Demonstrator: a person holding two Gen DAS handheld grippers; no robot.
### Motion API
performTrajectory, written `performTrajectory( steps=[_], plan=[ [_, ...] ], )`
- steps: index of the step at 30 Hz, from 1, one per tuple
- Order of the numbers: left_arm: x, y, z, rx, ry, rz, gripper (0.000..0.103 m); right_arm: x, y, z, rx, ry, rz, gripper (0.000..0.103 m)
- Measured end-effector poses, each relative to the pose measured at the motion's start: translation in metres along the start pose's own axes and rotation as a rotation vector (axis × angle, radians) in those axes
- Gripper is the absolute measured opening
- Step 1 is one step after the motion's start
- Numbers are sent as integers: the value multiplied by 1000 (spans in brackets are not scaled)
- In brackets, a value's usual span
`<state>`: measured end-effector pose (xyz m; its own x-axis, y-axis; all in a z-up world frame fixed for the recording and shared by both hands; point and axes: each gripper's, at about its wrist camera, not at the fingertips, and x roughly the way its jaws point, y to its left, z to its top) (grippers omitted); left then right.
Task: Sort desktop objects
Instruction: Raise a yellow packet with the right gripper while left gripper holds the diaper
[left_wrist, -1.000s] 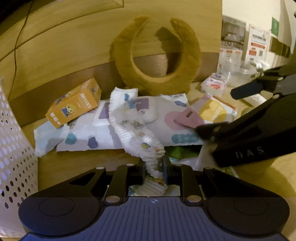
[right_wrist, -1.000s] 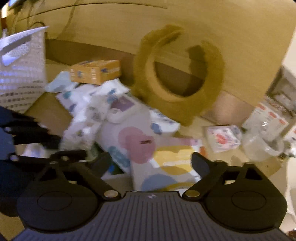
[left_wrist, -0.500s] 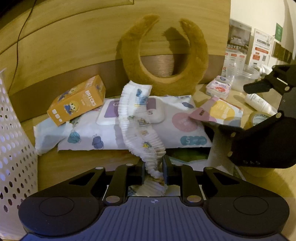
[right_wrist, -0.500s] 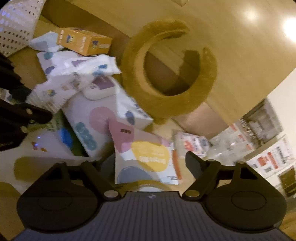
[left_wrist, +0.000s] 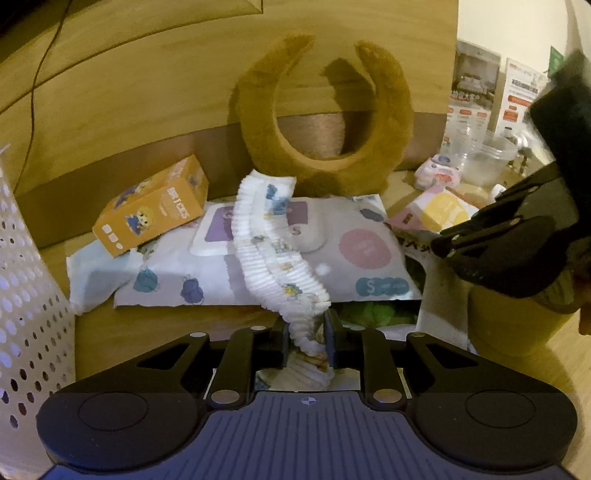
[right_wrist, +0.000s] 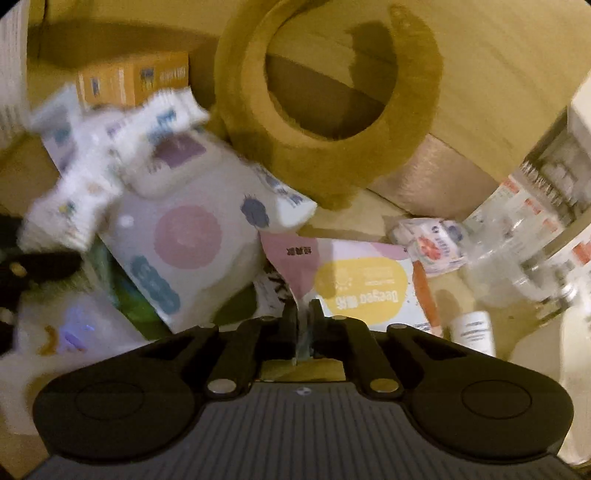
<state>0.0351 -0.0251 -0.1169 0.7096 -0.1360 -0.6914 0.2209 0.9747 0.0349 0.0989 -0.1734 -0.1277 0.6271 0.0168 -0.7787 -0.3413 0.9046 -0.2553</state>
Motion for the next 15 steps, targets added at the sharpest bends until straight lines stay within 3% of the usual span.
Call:
performTrajectory(
  steps=[3,10,15],
  plan=[
    [-2,0,1,-3,-7,5,27,-18,-9,-4,72,-58,66,4],
    [-8,-6,7,4,-30,5,27,-60,-15,8,97,-173,120,0],
    [-27,-14,16,14,-75,13,15,-82,-18,22,99,-230,128,0]
  ],
)
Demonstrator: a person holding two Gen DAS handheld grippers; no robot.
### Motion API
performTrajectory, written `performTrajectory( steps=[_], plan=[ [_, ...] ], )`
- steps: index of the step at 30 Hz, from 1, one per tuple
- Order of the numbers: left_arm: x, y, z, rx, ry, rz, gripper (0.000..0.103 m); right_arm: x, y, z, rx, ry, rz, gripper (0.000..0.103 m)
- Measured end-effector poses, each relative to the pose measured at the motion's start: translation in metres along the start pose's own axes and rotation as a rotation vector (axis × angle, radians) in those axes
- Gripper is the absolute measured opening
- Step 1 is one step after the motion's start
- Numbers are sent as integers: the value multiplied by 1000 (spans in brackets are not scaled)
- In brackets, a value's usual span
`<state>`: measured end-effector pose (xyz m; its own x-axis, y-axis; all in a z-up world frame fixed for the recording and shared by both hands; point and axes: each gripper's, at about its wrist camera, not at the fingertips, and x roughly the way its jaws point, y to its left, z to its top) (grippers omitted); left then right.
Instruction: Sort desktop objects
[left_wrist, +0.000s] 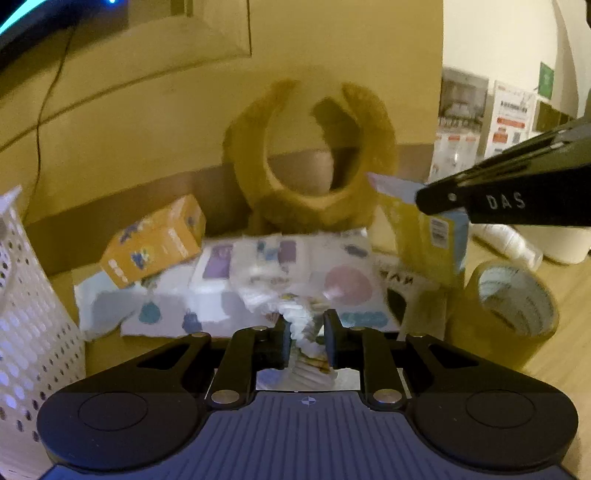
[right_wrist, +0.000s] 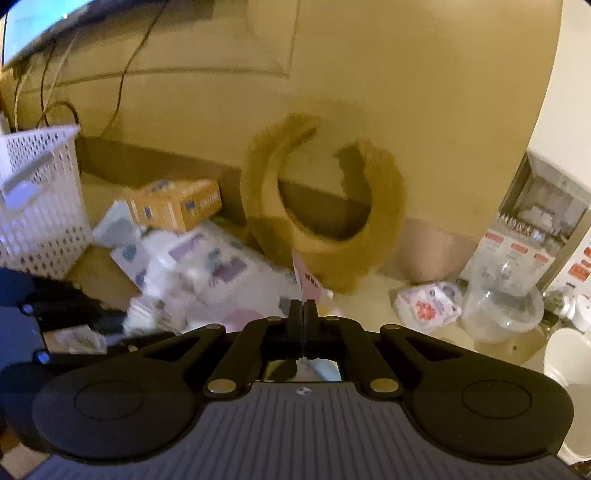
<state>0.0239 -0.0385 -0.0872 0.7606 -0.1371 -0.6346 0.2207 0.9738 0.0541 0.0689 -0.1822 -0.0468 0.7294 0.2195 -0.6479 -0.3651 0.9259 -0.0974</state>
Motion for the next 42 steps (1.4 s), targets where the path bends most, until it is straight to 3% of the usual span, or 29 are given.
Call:
performTrajectory(
  steps=[15,19,21,23,24,25,27,31,34,42],
  plan=[
    [-61,20,34,-20,-154,118,12,-46,19,47,2,-153,83,0],
    [-61,24,33,-16,-145,134,12,-46,24,54,-10,-174,86,0],
    [-58,27,28,-30,-123,137,12,-36,23,51,-10,-122,124,1],
    [-55,28,20,-43,-104,137,12,-25,23,41,16,-57,151,10],
    [-53,28,15,-47,-95,137,12,-22,24,32,18,-34,162,31],
    [-52,29,10,-50,-83,134,12,-21,26,21,20,-23,179,58],
    [-48,32,1,-55,-65,132,12,-24,32,0,-2,-17,213,82],
    [-43,36,-15,-62,-38,135,12,-21,50,-31,-84,44,258,85],
    [-41,41,-22,-76,-22,137,12,-11,55,-42,-81,84,216,94],
    [-40,48,-27,-91,-8,150,13,30,40,-51,252,191,273,99]
  ],
)
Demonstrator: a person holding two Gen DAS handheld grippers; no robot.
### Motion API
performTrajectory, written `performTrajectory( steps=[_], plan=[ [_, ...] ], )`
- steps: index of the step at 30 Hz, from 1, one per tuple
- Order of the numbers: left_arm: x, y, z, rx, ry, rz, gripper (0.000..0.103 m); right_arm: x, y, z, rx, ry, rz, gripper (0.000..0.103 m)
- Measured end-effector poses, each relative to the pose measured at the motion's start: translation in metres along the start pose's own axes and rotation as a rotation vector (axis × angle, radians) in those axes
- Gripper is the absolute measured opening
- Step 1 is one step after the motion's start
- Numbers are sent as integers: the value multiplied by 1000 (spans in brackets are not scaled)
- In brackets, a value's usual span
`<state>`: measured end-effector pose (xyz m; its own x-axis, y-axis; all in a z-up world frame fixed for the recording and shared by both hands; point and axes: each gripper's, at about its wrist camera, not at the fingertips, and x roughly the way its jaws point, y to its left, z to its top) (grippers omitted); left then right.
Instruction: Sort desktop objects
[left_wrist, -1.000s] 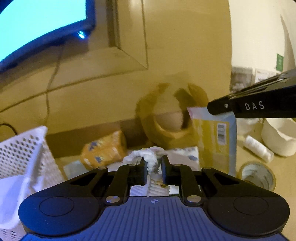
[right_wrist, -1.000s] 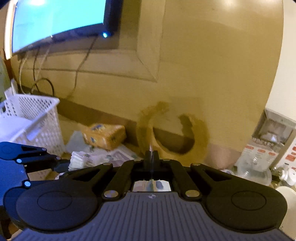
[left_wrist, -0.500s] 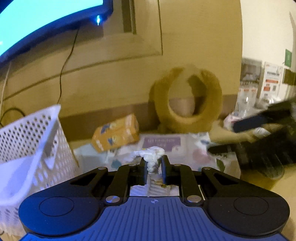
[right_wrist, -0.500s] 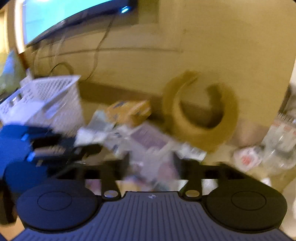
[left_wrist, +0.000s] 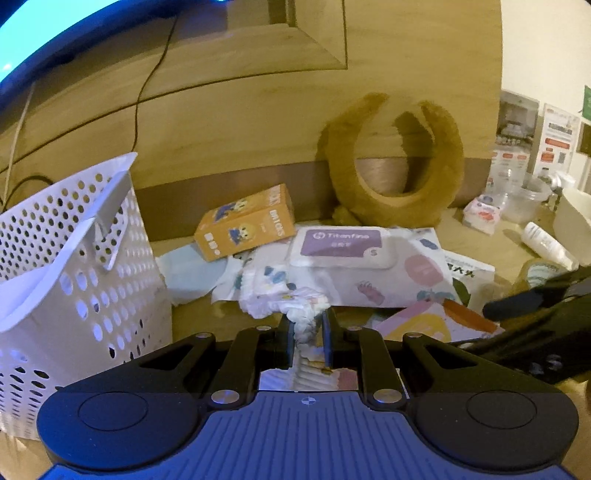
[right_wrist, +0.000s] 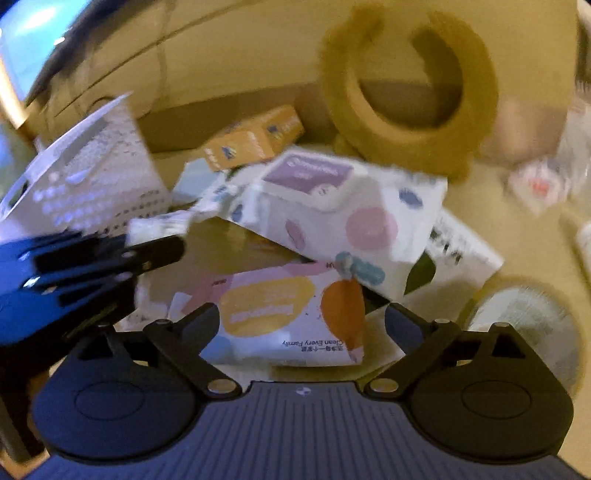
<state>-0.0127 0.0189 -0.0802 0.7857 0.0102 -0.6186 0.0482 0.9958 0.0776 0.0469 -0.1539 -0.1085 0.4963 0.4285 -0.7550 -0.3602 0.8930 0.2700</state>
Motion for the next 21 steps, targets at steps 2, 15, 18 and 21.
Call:
performTrajectory(
  steps=[2,15,18,21],
  plan=[
    [2,1,-1,-3,7,-3,13,5,4,-2,-16,-36,-35,100],
    [3,5,-6,-14,15,0,15,10,21,-3,-108,-102,-11,12],
    [-4,7,-2,-20,-9,6,13,-4,23,4,-114,-158,-18,11],
    [-12,7,7,-21,-44,9,12,-17,22,16,-123,-198,-28,9]
  ],
)
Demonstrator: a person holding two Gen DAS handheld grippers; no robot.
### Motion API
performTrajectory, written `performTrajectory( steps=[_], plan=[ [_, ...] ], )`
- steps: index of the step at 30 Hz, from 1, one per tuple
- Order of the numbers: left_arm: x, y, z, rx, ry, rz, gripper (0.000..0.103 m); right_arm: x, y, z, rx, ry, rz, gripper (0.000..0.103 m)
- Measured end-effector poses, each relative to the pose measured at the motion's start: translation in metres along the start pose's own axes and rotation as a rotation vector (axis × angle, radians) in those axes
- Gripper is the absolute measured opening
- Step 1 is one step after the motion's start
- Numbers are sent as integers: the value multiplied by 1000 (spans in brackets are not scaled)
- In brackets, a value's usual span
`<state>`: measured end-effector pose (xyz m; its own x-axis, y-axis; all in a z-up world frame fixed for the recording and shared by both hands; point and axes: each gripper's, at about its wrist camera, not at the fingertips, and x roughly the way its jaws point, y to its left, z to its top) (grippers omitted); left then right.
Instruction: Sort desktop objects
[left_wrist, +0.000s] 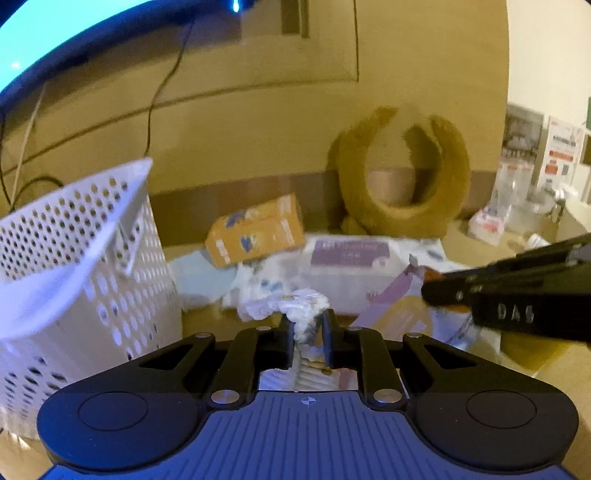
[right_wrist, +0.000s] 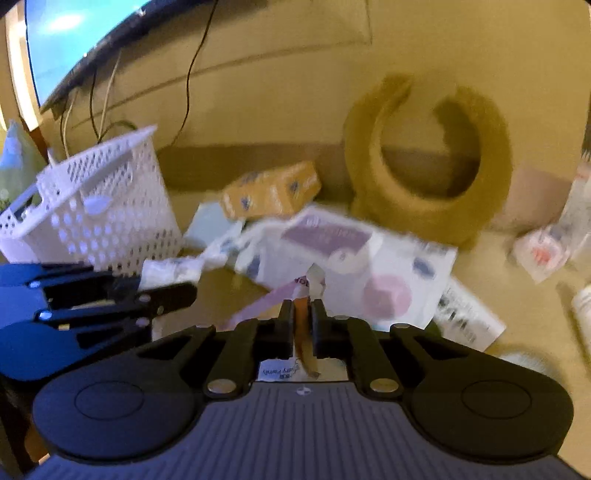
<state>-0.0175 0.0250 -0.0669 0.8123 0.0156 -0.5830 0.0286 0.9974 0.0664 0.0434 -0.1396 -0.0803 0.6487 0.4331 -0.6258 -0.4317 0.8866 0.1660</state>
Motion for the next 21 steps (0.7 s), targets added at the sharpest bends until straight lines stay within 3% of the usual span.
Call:
performTrajectory(
  steps=[9,21],
  plan=[
    [-26,-7,38,24,-120,-9,11,-31,-10,36,-27,-112,-41,5],
    [-50,1,79,13,-195,29,11,-58,10,84,-116,-210,-35,4]
  ],
)
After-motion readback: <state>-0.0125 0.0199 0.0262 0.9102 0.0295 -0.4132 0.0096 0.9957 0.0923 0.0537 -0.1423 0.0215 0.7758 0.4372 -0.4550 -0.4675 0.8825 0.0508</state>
